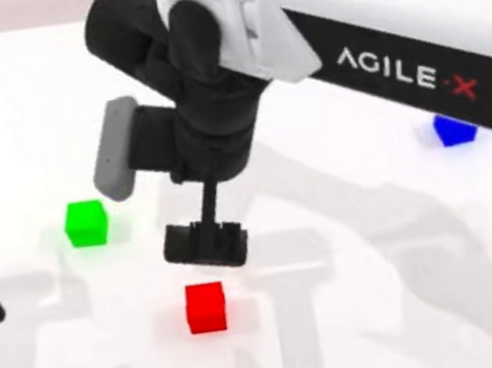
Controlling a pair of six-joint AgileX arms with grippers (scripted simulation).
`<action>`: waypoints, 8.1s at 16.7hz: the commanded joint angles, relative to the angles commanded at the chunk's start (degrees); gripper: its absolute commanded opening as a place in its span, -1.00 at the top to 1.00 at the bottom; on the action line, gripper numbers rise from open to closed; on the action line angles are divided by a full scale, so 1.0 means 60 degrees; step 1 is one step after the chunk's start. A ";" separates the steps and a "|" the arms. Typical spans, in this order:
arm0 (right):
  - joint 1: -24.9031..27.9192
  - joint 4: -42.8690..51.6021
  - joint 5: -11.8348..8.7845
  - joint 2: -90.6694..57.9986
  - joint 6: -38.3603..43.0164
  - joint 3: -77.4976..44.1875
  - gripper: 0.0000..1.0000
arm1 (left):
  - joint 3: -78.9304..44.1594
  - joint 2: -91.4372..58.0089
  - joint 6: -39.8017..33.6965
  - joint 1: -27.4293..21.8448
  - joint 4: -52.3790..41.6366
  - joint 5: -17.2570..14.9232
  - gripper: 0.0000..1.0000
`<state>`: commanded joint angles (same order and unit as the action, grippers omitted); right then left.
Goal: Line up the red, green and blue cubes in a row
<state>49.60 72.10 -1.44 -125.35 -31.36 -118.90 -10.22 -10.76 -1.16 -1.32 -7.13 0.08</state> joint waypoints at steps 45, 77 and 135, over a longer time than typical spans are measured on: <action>-0.8170 -1.2017 0.0241 2.0891 0.5227 1.9817 -1.00 | -1.2054 -1.8770 -0.1502 -0.1868 -0.7006 -0.0038 -0.85; -0.8170 -1.2017 0.0241 2.0891 0.5227 1.9817 -1.00 | -1.3603 -1.7775 -0.1505 -0.1677 -0.9401 -0.0004 1.00; -0.8170 -1.2017 0.0241 2.0891 0.5227 1.9817 -1.00 | -1.3058 -1.8664 -0.7897 -0.7934 -0.8030 0.0099 -1.00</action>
<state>0.57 0.00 0.00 0.00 0.00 0.00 -88.57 -122.74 -48.54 -48.93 -55.32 0.67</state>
